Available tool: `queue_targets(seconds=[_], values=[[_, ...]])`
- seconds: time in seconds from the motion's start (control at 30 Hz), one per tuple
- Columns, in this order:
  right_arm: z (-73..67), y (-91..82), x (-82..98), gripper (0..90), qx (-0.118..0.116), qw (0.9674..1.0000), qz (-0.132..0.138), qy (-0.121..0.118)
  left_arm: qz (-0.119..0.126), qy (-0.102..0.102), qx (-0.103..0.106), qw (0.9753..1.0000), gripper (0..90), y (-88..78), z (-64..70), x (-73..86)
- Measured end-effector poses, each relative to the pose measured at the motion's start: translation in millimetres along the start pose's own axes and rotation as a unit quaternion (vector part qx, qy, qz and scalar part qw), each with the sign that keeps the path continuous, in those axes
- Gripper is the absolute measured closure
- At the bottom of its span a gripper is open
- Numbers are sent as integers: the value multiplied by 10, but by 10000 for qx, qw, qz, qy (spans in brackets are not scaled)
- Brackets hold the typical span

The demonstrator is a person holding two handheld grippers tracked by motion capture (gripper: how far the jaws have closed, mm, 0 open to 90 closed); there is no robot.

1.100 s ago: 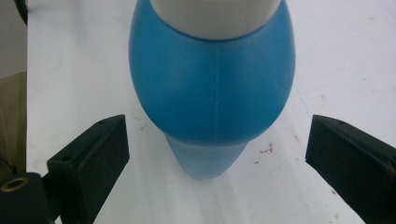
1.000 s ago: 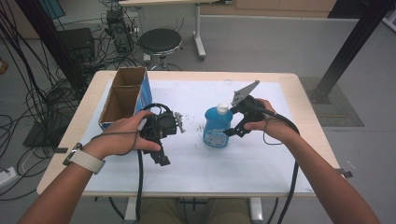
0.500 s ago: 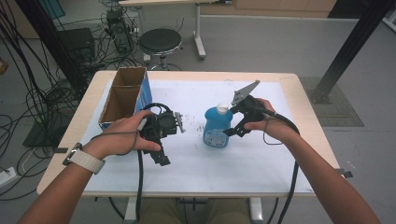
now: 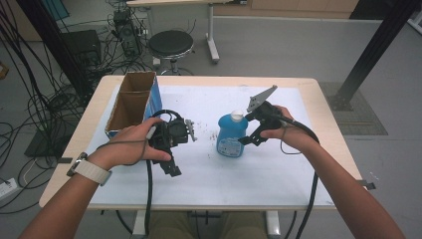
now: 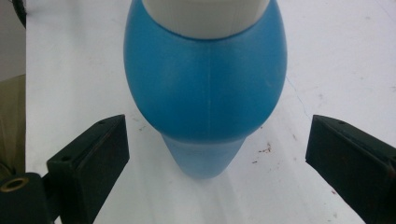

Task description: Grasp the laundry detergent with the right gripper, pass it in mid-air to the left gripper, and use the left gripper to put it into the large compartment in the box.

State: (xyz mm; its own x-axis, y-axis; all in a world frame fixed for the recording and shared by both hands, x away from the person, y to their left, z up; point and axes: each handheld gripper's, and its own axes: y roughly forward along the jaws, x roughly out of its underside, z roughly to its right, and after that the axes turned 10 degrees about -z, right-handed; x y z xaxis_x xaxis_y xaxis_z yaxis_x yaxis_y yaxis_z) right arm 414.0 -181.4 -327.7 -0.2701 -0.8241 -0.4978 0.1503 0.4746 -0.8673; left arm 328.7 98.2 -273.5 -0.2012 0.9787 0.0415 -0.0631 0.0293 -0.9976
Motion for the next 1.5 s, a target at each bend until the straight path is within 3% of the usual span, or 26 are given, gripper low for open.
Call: queue_targets(seconds=[0.8,1.5], values=[[-6,34,12,65,26,10000,44,20,35,-17,-8,10000,87,5,-3,13],[-17,92,44,91,2,9996,267,0,41,-41,-15,10000,88,6,2,18]])
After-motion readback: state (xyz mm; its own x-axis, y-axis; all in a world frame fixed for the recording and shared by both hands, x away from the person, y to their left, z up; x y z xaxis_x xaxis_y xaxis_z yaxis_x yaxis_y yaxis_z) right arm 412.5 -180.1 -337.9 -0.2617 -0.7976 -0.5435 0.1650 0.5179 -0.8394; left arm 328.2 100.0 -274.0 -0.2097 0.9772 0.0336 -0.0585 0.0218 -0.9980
